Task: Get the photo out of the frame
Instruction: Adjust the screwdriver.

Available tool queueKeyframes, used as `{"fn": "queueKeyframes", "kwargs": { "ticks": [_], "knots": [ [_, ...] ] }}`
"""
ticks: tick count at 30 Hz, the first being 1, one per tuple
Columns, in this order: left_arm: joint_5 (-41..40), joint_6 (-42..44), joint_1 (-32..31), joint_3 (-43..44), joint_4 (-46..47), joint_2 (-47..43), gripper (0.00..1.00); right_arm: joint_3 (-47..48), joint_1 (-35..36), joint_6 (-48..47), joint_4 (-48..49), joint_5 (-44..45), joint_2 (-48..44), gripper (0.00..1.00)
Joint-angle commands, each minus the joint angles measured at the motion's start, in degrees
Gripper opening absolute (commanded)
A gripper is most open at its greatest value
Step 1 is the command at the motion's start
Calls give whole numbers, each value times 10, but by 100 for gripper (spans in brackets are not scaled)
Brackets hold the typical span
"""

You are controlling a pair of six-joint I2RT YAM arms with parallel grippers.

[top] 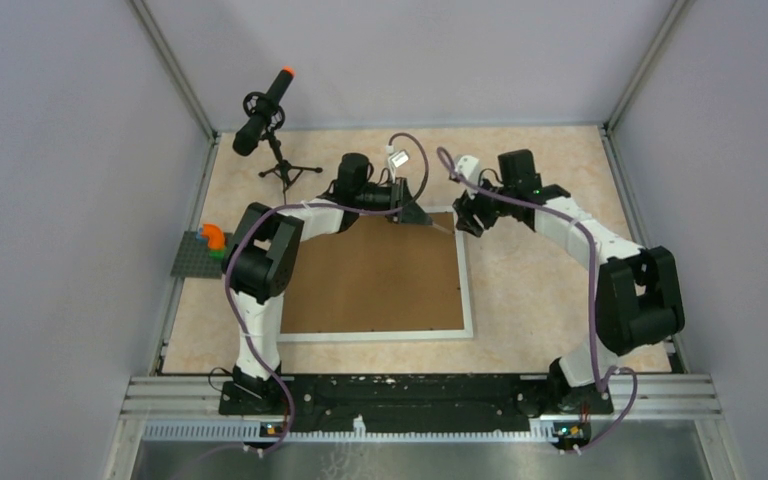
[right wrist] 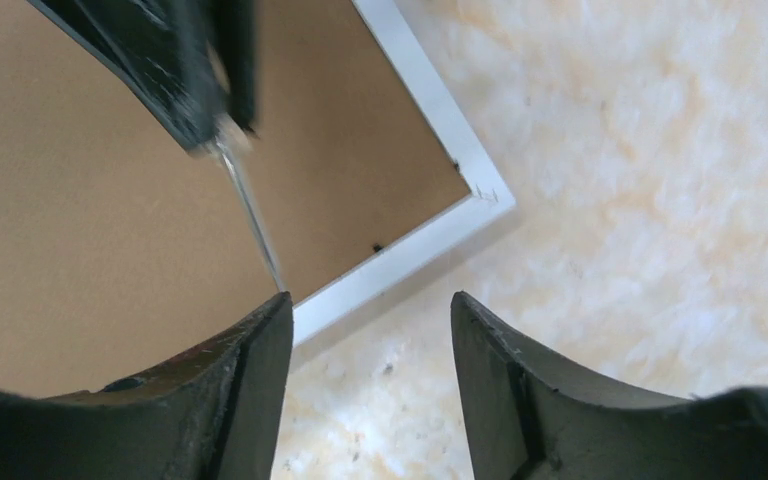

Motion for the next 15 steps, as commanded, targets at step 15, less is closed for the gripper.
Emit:
{"fn": "queueKeyframes", "kwargs": {
  "ticks": [15],
  "knots": [
    [-1,248,6,-44,148,7,0,61,-70,291,-46,-148,161,46]
  ]
}}
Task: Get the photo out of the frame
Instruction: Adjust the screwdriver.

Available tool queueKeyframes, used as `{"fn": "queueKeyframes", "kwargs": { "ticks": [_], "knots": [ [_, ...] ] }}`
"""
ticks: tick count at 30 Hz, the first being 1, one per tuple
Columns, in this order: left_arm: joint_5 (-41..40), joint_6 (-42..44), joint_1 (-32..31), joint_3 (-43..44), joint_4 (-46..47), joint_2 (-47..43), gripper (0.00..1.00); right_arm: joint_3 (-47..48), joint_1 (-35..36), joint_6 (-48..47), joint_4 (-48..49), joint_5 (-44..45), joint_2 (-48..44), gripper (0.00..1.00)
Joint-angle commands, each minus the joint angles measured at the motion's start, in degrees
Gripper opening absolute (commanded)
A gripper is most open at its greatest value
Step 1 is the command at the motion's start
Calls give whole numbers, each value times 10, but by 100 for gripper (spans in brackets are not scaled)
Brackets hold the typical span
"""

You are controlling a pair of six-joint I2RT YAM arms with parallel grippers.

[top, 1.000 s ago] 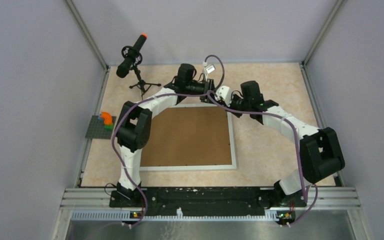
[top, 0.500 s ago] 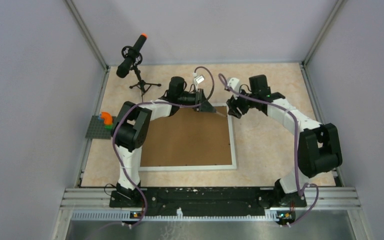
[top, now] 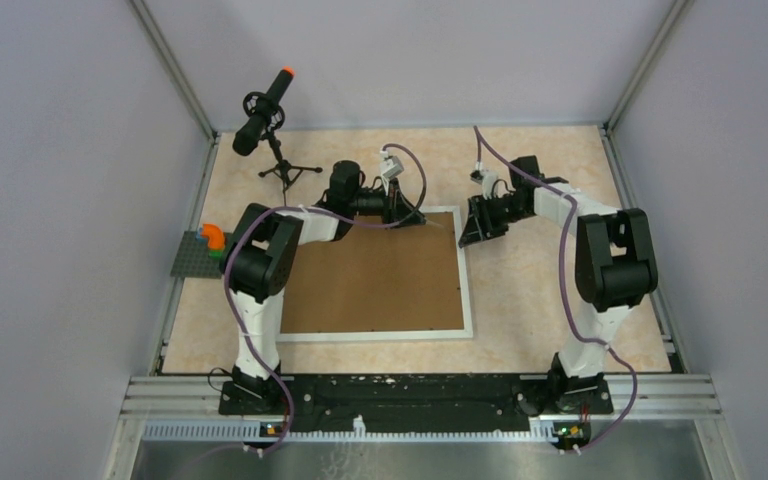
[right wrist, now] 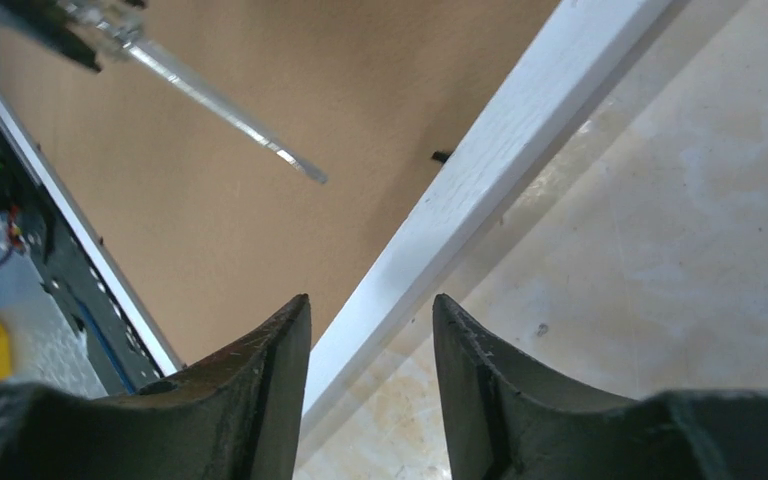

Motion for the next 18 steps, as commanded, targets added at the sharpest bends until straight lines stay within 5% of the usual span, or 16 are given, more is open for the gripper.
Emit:
{"fn": "queueKeyframes", "kwargs": {
  "ticks": [1,11,18],
  "knots": [
    [-1,69,-2,-7,47,6,0,33,-9,97,48,-14,35,44],
    [-31,229,-18,-45,27,4,0,39,-15,124,58,-15,71,39],
    [-52,243,-31,-36,39,15,0,44,-15,119,58,-4,87,34]
  ]
}}
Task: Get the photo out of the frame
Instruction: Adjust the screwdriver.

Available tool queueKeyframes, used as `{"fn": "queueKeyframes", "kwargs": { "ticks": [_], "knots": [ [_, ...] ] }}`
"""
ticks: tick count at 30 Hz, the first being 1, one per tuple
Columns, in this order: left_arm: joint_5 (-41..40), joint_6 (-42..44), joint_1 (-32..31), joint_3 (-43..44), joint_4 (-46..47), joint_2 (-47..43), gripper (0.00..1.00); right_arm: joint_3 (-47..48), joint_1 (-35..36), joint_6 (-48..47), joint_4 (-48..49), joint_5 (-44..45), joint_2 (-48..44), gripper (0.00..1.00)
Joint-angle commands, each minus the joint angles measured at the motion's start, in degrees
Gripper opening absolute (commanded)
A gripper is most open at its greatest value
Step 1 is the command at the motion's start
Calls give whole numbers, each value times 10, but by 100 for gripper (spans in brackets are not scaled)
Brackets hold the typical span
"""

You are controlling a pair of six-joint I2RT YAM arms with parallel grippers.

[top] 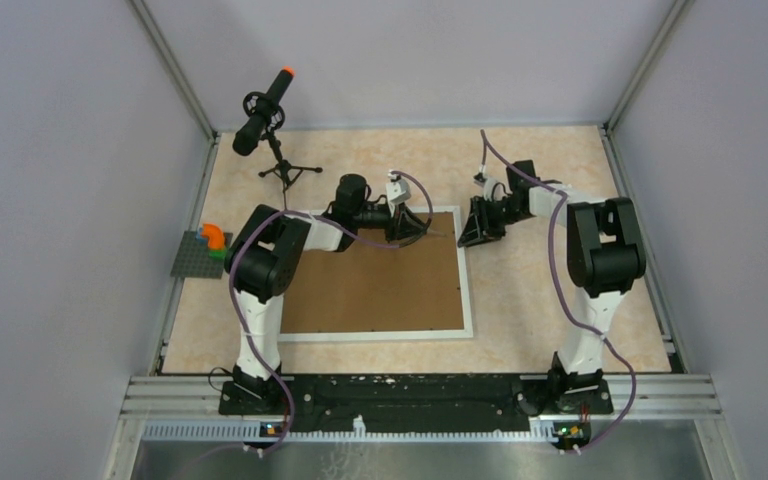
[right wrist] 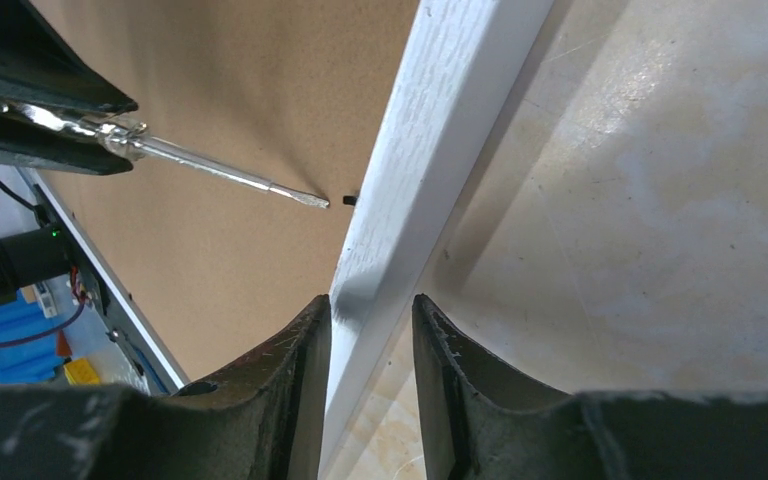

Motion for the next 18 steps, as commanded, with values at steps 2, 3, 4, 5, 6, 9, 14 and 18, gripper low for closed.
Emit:
{"fn": "queueKeyframes", "kwargs": {
  "ticks": [2,3,4,5,6,9,14,18],
  "knots": [
    [-13,38,-7,8,20,5,0,38,-4,-6,2,0,16,33],
    [-8,30,-7,8,28,3,0,43,-4,-28,-7,-5,14,33],
    [0,24,-7,8,30,-2,0,45,-5,-45,-8,-15,3,34],
    [9,21,-7,11,28,-8,0,43,-5,-64,-5,-25,-14,35],
    [18,14,-7,16,23,-15,0,40,-6,-82,1,-38,-33,38],
    [50,-7,-8,25,11,-29,0,31,0,-152,9,-71,-88,46],
    [97,-32,-13,30,8,-51,0,91,26,-335,-123,-118,-77,50],
    [111,-46,-17,35,12,-65,0,119,39,-390,-177,-151,-60,50]
  ]
}}
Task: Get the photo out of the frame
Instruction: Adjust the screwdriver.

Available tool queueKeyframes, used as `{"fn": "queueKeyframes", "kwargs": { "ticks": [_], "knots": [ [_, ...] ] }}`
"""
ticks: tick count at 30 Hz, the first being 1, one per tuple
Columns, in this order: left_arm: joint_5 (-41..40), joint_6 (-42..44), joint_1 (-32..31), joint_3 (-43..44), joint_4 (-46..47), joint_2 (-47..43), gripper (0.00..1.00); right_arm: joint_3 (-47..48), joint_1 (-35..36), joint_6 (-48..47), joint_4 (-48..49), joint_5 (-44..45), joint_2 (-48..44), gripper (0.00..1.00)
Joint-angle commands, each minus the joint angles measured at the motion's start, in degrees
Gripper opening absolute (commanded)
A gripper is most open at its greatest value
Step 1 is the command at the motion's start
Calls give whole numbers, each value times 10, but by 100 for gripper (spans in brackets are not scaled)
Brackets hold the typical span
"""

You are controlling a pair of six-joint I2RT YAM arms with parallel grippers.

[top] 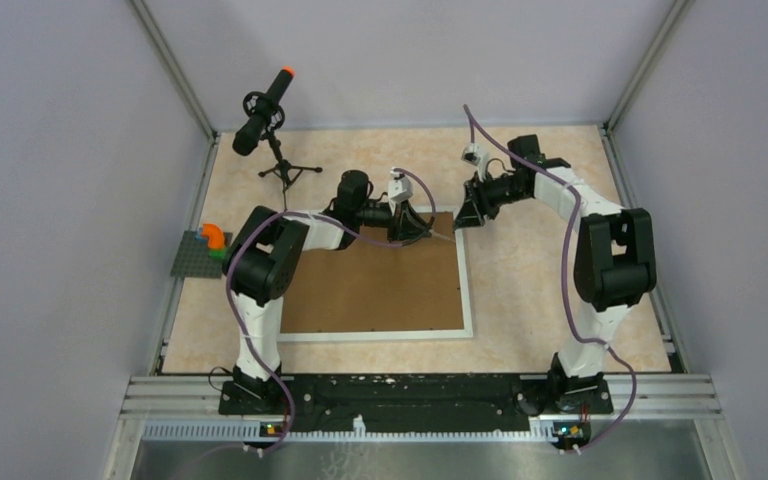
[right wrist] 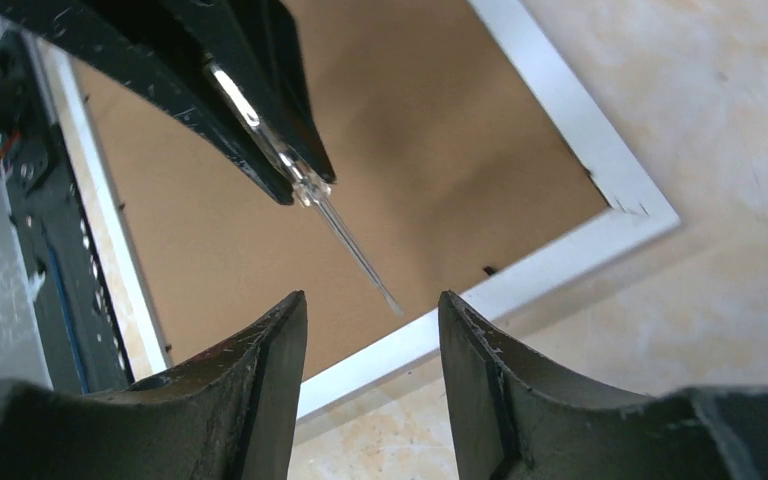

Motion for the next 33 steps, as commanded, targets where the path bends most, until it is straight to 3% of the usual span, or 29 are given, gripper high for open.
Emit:
{"fn": "queueKeyframes", "kwargs": {
  "ticks": [1,7,11,13,16,20,22,27,33],
  "knots": [
    [44,-27,-7,24,23,-50,0,41,21,-129,-96,-64,8,50],
    [48,-54,-16,25,54,-64,0,64,43,-183,-158,-76,27,46],
    [34,-79,-19,27,63,-71,0,76,48,-196,-184,-65,36,24],
    [18,-101,-19,31,65,-73,5,86,49,-203,-194,-59,39,0],
    [-17,-148,-15,48,29,-76,12,85,49,-188,-169,-35,25,0],
    [-69,-191,-8,120,-176,-70,39,48,54,-181,-98,9,-24,0],
    [-77,-225,-4,150,-239,-63,43,27,62,-182,-64,35,-47,0],
    [-54,-342,4,174,-250,-39,49,2,79,-172,-7,77,-71,0],
    [-48,-358,5,222,-318,-11,50,-20,85,-160,46,110,-89,0]
  ]
}}
